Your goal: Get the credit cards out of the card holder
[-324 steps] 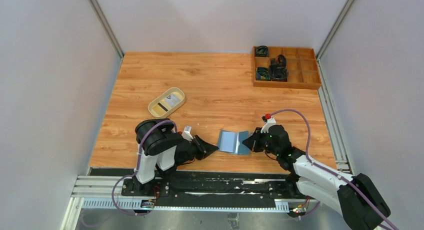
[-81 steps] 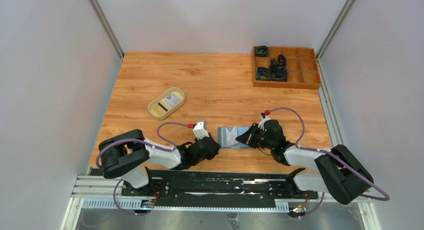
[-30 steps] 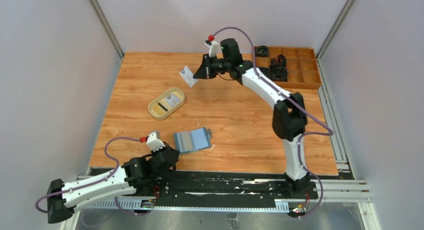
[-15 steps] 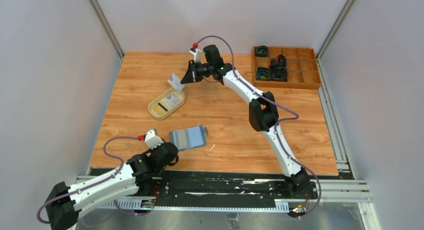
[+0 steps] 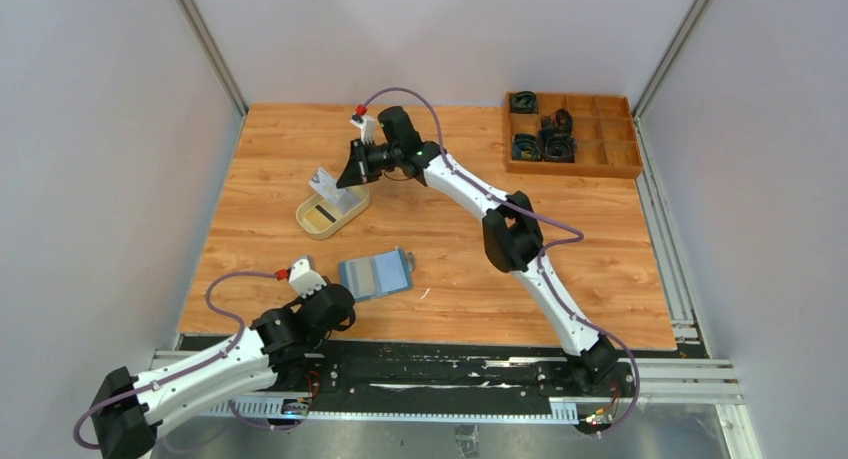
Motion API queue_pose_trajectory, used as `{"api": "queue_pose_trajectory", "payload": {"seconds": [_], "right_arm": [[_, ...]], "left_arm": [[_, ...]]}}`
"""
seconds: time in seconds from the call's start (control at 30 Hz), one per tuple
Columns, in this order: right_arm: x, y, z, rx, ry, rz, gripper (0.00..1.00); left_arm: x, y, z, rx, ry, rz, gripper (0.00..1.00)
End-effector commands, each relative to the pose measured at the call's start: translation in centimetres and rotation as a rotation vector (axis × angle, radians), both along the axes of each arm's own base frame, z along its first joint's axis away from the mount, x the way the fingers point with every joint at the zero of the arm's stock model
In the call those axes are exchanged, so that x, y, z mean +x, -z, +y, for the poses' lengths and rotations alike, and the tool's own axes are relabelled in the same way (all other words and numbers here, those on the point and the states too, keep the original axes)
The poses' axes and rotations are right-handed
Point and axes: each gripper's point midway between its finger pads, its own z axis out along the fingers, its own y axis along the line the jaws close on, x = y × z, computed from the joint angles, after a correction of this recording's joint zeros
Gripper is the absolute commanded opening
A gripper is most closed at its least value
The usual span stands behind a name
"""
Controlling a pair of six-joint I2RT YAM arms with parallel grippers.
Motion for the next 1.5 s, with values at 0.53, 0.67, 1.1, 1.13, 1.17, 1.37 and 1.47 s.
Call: {"api": "queue_pose_trajectory", "payload": {"seconds": [0.53,0.67,1.1,1.13,1.17,1.37,1.47], "right_arm": [[1.9,8.2,-0.7,-0.147,0.114,0.05,0.0],[2.5,8.8,-1.7,-0.183,0.14,0.042,0.0],[3.1,11.5,-6.6,-0.267,0.198,0.075,0.0],[3.0,11.4,-6.9,-0.268,0.203,0.078,0.0],[3.1,11.4,-7.4,-0.269,0.21,0.081,0.0],[3.3,10.4,-9.1,-0.275,0.235,0.075,0.0],[3.2,10.0,-10.0,-0.284,0.244,0.073,0.0]], "left_arm": [[-0.1,-0.9,0.7,0.023,-0.004,-0.007,0.0],[-0.1,-1.0,0.7,0.024,-0.003,-0.007,0.0],[-0.1,-1.1,0.8,0.019,0.0,-0.011,0.0],[-0.1,-1.1,0.8,0.018,0.0,-0.012,0.0],[-0.1,-1.1,0.7,0.016,0.001,-0.013,0.0],[-0.1,-1.1,0.7,0.016,0.003,-0.014,0.0],[-0.1,-1.2,0.7,0.014,0.005,-0.015,0.0]]}}
